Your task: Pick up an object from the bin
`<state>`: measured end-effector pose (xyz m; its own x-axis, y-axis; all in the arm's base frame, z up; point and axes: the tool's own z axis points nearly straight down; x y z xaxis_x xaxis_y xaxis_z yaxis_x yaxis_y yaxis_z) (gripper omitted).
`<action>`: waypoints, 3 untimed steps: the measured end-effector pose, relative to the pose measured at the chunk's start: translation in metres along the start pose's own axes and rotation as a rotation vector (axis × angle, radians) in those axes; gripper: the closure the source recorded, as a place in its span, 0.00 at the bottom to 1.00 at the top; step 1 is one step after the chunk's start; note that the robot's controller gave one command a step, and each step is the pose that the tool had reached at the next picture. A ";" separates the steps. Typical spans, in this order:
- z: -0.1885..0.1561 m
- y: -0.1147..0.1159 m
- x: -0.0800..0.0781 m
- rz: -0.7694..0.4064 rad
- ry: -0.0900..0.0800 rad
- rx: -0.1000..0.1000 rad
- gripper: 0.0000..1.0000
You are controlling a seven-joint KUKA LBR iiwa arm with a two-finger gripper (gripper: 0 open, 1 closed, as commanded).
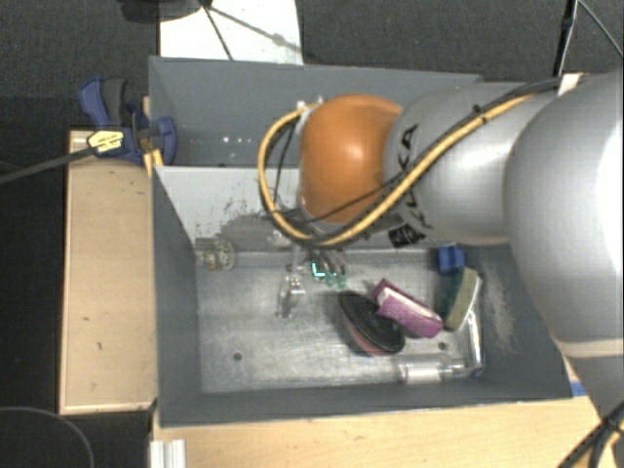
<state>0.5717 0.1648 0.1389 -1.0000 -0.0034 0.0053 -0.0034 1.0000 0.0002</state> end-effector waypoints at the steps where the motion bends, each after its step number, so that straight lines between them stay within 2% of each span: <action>1: 0.019 -0.067 0.014 -0.047 -0.003 0.003 0.00; 2: 0.039 -0.132 0.060 -0.088 -0.002 0.003 0.00; 3: 0.038 -0.126 0.058 -0.089 -0.008 -0.002 1.00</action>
Offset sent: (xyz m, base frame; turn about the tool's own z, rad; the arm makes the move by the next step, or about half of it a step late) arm -0.0140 -0.0622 -0.0178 -0.0524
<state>0.5145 0.0386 0.1014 -0.9957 -0.0925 -0.0026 -0.0925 0.9957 0.0021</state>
